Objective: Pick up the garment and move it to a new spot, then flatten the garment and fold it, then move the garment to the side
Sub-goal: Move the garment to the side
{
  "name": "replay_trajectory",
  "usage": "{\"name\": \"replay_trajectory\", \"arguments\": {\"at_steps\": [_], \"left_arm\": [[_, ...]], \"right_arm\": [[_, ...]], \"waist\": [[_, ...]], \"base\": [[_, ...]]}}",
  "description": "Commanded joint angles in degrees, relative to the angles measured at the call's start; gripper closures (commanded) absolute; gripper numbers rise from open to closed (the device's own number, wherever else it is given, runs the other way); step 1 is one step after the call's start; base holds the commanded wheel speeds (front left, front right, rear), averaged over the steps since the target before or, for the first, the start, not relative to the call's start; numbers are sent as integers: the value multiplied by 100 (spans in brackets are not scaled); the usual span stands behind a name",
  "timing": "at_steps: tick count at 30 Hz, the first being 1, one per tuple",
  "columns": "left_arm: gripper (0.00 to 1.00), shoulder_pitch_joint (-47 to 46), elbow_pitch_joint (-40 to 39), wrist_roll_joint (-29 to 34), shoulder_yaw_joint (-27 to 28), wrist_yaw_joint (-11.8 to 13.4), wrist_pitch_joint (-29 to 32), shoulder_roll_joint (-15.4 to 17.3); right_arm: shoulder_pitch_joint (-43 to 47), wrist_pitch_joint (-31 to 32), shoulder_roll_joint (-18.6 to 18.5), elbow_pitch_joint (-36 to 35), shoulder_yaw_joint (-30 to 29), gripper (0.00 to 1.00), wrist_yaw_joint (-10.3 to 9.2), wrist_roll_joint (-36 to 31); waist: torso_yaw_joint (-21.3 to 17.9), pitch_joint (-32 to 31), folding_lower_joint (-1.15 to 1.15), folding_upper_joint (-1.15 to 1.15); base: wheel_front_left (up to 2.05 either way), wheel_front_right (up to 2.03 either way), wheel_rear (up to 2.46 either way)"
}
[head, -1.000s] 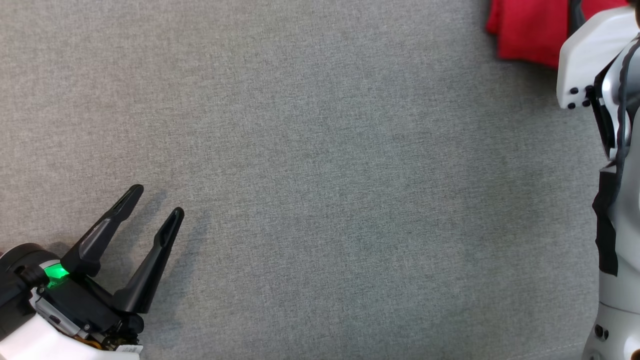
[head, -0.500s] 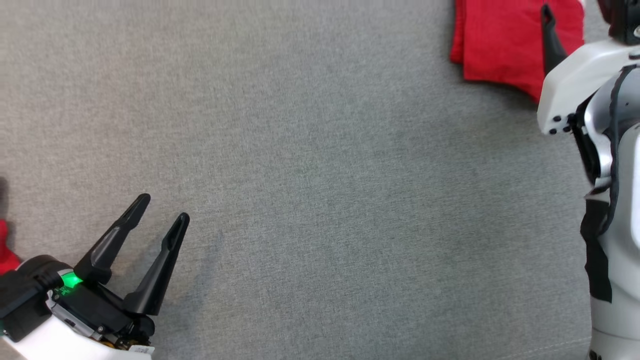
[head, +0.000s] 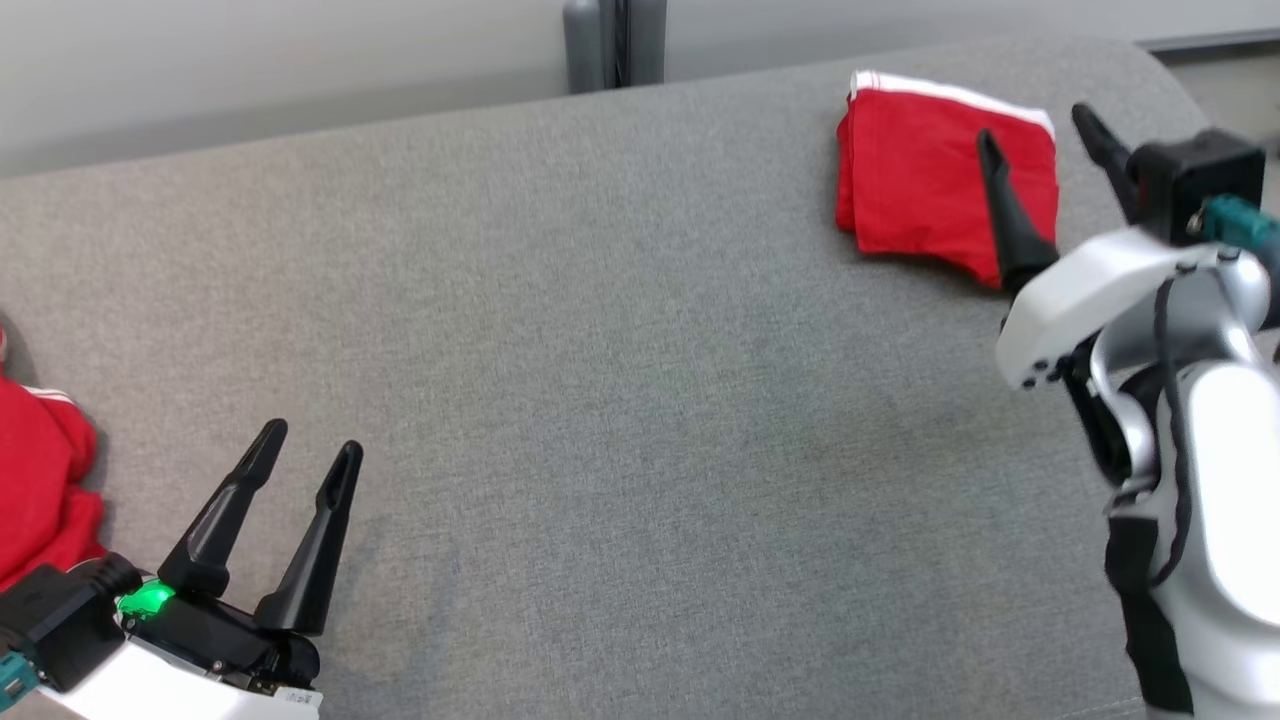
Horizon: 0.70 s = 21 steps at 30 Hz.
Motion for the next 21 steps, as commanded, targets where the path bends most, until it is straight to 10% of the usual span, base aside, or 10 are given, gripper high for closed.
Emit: {"name": "replay_trajectory", "arguments": {"at_steps": [1,21], "left_arm": [[0,12,43,49,76,-11,-6,-36],[0,169,553,389,696,112,-5,-731]], "right_arm": [[165,-122,-36,-73,50,0,-1,84],[1984,-1364,-40,-47,279,0,-1,896]], "waist": [[11,-208,0,0],[638,-1059,0,0]], "base": [[0,0,0],[0,0,0]]}}
